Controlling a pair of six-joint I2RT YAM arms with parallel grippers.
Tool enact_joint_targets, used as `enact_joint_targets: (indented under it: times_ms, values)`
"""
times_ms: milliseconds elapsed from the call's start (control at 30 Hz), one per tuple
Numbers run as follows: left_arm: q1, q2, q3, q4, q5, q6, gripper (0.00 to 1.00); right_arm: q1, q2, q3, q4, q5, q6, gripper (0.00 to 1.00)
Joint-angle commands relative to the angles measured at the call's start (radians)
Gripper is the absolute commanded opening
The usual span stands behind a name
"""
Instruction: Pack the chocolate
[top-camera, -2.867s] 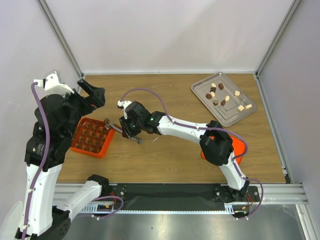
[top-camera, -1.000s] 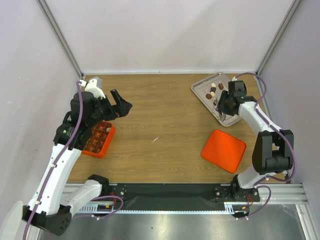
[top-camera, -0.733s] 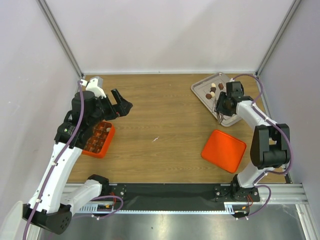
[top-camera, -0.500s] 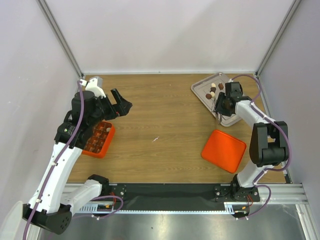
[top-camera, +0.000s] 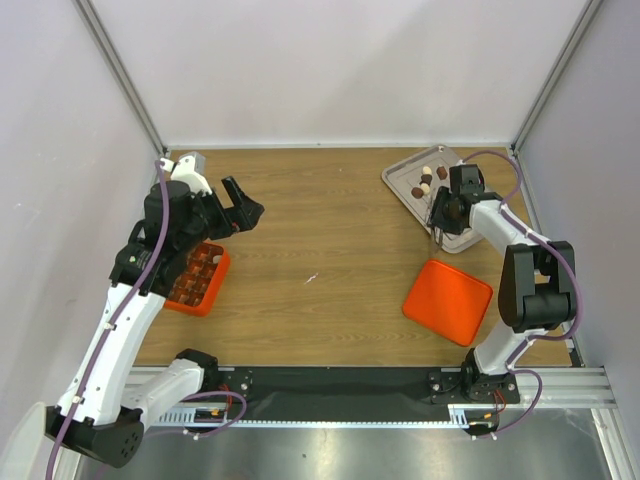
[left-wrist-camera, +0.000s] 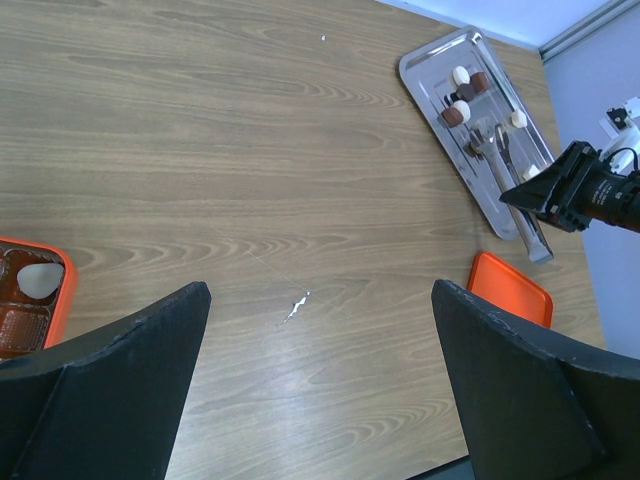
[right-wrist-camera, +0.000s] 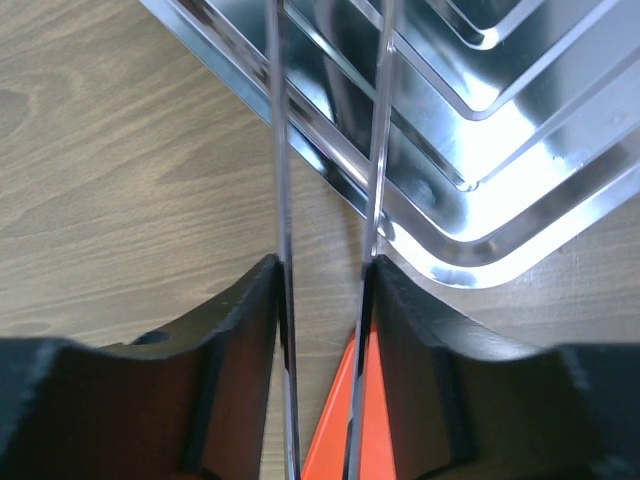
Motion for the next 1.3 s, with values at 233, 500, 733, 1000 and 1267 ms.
enact_joint_targets:
  times_ms: [233,500,733,1000,1267]
  values:
    - [0.006,-0.004,0.065,0.032,-0.001,0.005,1.0,0.015,-0.015,0.057,-0.06,0.016,-0.007,0.48]
    - [0.006,0.001,0.069,0.03,-0.002,0.008,1.0,0.038,0.014,0.069,-0.08,0.02,-0.028,0.48]
    - [0.006,-0.002,0.065,0.03,-0.008,0.011,1.0,0.054,0.035,0.078,-0.117,0.095,-0.039,0.48]
    - [0.006,-0.001,0.068,0.036,-0.007,0.008,1.0,0.058,0.061,0.092,-0.131,0.085,-0.062,0.45]
    - [0.006,0.001,0.077,0.036,-0.011,0.007,1.0,0.061,0.057,0.095,-0.129,0.069,-0.068,0.4]
